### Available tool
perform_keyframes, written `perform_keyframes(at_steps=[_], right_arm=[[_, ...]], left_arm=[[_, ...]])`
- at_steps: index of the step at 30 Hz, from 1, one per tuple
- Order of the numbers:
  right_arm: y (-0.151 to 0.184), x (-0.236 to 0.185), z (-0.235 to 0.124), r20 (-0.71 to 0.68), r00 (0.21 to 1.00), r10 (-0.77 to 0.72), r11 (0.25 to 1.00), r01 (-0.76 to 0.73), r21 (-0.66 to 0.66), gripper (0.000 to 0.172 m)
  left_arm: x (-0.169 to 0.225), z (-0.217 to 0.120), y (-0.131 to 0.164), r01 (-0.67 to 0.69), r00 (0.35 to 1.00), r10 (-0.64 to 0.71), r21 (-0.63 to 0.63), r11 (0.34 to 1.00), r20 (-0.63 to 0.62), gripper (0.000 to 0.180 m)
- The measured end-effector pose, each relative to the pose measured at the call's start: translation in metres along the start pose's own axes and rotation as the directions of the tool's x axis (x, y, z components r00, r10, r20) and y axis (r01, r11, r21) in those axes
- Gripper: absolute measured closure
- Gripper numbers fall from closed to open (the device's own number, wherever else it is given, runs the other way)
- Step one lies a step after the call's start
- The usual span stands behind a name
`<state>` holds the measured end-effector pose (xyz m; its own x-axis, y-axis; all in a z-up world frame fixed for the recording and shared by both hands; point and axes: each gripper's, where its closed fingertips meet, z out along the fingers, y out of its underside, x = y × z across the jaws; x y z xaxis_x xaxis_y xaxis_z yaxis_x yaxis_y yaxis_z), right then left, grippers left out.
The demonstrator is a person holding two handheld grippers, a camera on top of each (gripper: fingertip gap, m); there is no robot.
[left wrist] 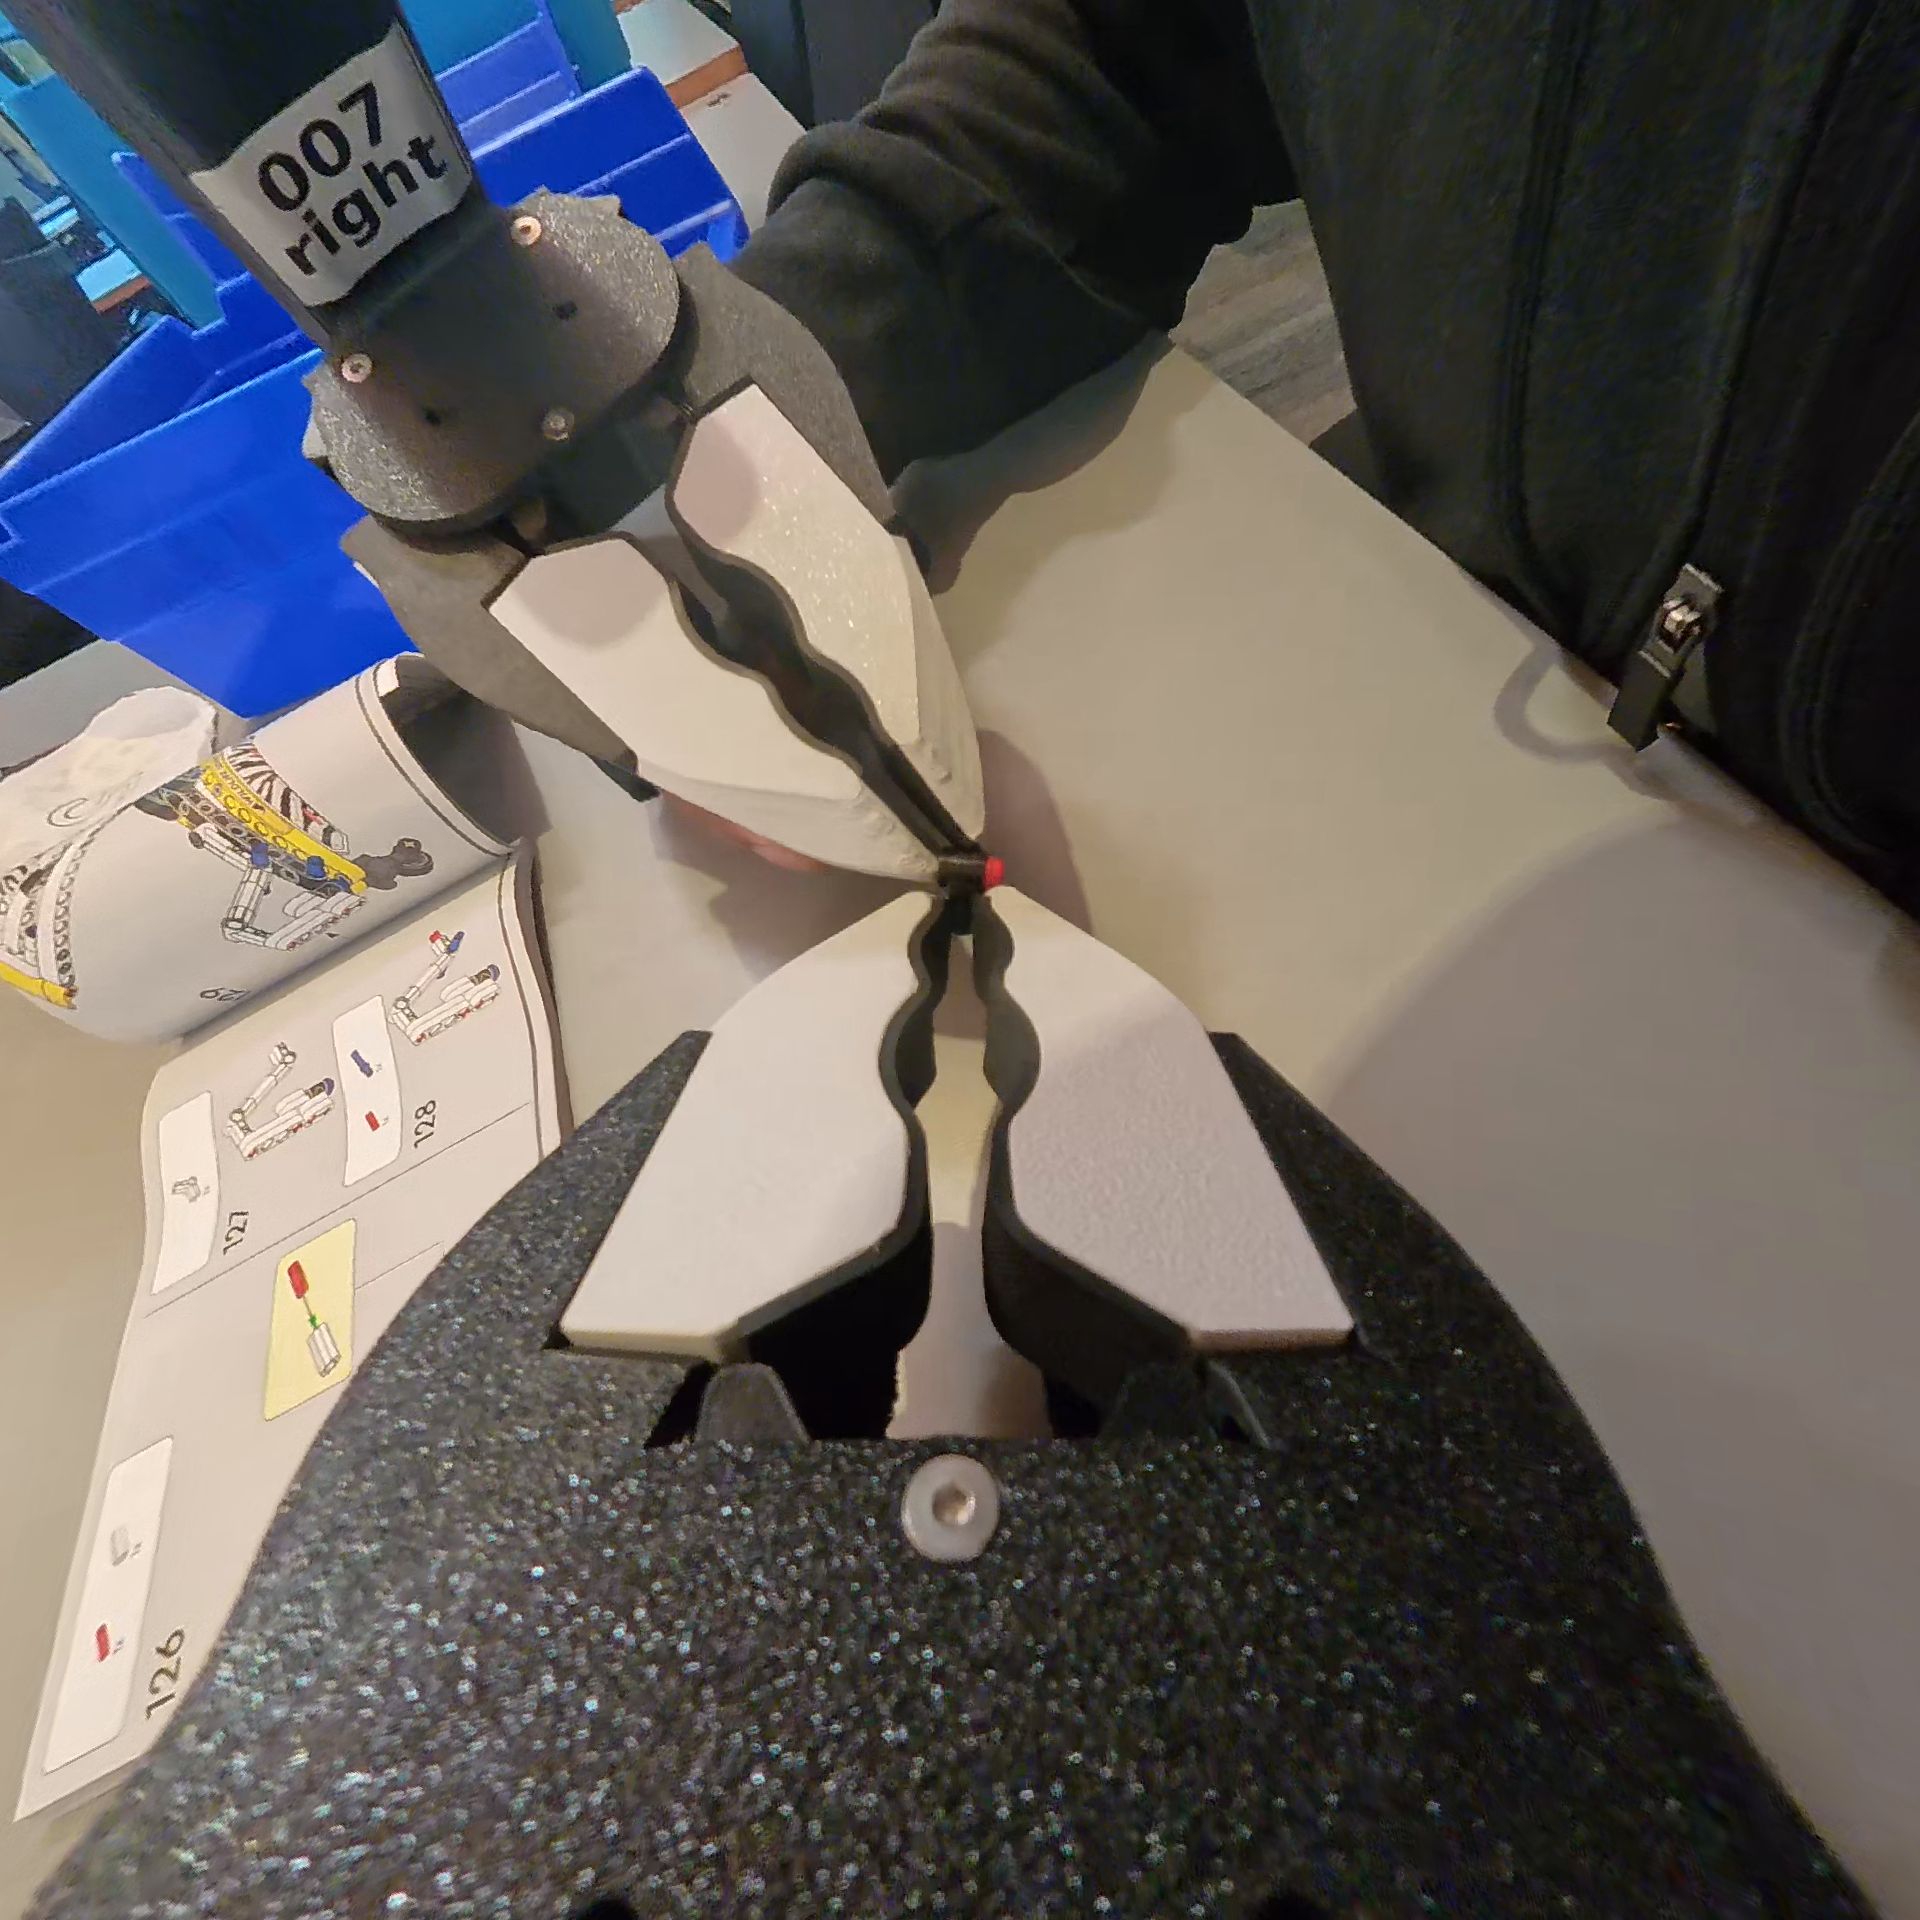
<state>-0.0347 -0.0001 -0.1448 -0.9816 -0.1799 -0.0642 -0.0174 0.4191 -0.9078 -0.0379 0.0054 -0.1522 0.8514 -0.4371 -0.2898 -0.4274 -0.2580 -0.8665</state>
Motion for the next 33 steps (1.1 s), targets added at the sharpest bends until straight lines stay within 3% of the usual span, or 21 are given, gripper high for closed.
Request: perform_keyframes(at_steps=[18, 33], right_arm=[[0.015, 0.014, -0.001, -0.196, 0.98, -0.022, 0.996, 0.005, -0.089, 0.166], [0.009, 0.014, -0.003, -0.25, 0.963, -0.102, 0.994, 0.087, -0.07, 0.163]], left_arm=[[-0.008, -0.001, 0.008, -0.054, 0.992, 0.059, -0.051, 0.997, 0.109, 0.176], [-0.01, -0.003, 0.008, -0.177, 0.967, 0.187, -0.071, 0.982, 0.172, 0.176]])
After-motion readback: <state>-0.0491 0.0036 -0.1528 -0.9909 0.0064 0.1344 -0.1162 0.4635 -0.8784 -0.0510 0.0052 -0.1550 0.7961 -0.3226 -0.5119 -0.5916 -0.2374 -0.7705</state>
